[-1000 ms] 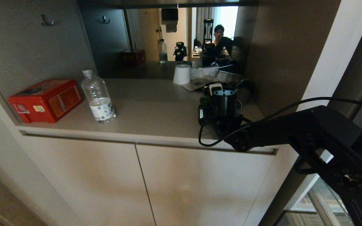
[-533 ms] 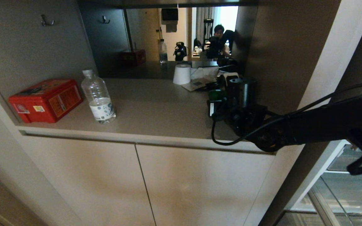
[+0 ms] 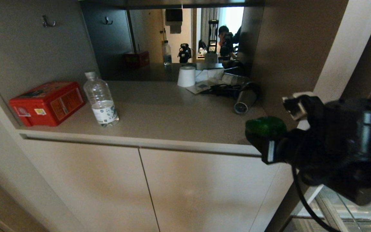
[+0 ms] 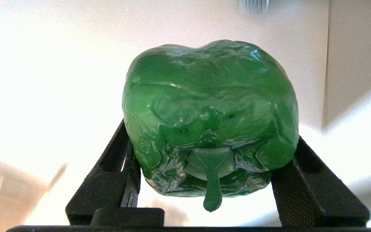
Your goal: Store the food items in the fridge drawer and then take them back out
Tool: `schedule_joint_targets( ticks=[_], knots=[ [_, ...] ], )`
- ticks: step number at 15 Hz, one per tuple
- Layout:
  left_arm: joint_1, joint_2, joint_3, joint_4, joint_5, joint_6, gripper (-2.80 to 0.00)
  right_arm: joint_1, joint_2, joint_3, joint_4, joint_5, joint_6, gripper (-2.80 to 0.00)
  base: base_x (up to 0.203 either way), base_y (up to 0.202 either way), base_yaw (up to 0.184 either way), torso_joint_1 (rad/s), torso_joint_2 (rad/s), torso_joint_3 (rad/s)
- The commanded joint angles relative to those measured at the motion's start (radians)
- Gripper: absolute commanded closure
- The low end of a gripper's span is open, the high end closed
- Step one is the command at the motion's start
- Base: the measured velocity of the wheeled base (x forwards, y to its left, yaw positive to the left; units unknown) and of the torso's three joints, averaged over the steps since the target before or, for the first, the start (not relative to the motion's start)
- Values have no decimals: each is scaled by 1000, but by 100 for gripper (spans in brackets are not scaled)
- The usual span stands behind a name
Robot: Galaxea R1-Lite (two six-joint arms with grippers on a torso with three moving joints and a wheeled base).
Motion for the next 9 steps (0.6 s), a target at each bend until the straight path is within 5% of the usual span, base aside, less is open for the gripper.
schedule_joint_targets(
  ticks=[1, 5, 9],
  knots=[
    [0, 1, 0, 0, 1, 0, 0, 75, -292, 242, 48, 10, 9, 0, 0, 0, 0, 0, 0, 0],
    [0, 1, 0, 0, 1, 1, 0, 76, -494, 583, 96, 6, 40, 0, 0, 0, 0, 0, 0, 0],
    [0, 0, 0, 0, 1, 0, 0, -221, -574, 672, 107, 4, 51, 0, 0, 0, 0, 0, 0, 0]
  ],
)
